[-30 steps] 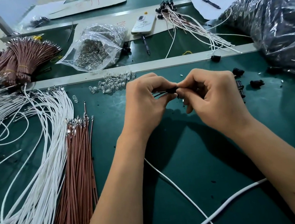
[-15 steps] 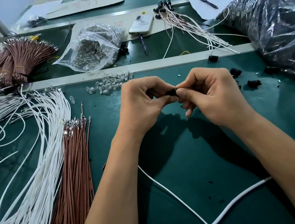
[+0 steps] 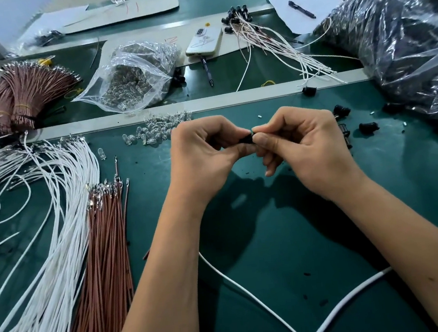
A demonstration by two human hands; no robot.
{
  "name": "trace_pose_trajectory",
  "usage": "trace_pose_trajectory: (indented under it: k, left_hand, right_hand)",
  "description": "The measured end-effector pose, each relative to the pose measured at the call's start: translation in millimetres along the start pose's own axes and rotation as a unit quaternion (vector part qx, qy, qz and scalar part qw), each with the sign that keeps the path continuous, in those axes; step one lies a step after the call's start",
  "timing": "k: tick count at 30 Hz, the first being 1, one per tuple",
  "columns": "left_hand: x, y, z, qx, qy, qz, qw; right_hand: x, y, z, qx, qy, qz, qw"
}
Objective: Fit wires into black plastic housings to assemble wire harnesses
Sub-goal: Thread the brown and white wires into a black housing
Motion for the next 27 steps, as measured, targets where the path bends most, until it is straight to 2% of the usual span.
trace_pose_trajectory:
  k: [6, 11, 17, 22, 27]
  left_hand:
    - [-3, 0, 2, 0.024, 0.068, -0.006, 0.997]
    - [-9, 2, 6, 0.038, 0.14, -0.027, 0.989]
    - [-13, 2, 10, 0.036, 0.15, -0.022, 0.988]
    - [-15, 5, 11, 0.035, 0.147, -0.022, 0.988]
    - [-12, 5, 10, 0.037, 0.129, -0.017, 0.991]
  right_hand:
    - [0, 1, -3, -0.022, -0.068, 0.016, 0.997]
    - [1, 0, -3, -0.098, -0.162, -0.011, 0.982]
    - [1, 0, 0, -0.161, -0.224, -0.036, 0.961]
    - [3, 0, 1, -0.198, -0.227, -0.076, 0.95]
    - [3, 0, 3, -0.222, -0.229, -0.069, 0.945]
Point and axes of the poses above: each hand's wrist, its own y-axis away from the middle knuckle, its own x-axis out of the back of the hand, z = x × y, the point moved 5 cm from there along -y, towards the middle knuckle, and after that the axes turned 4 degrees about y, right-handed, at the moved point
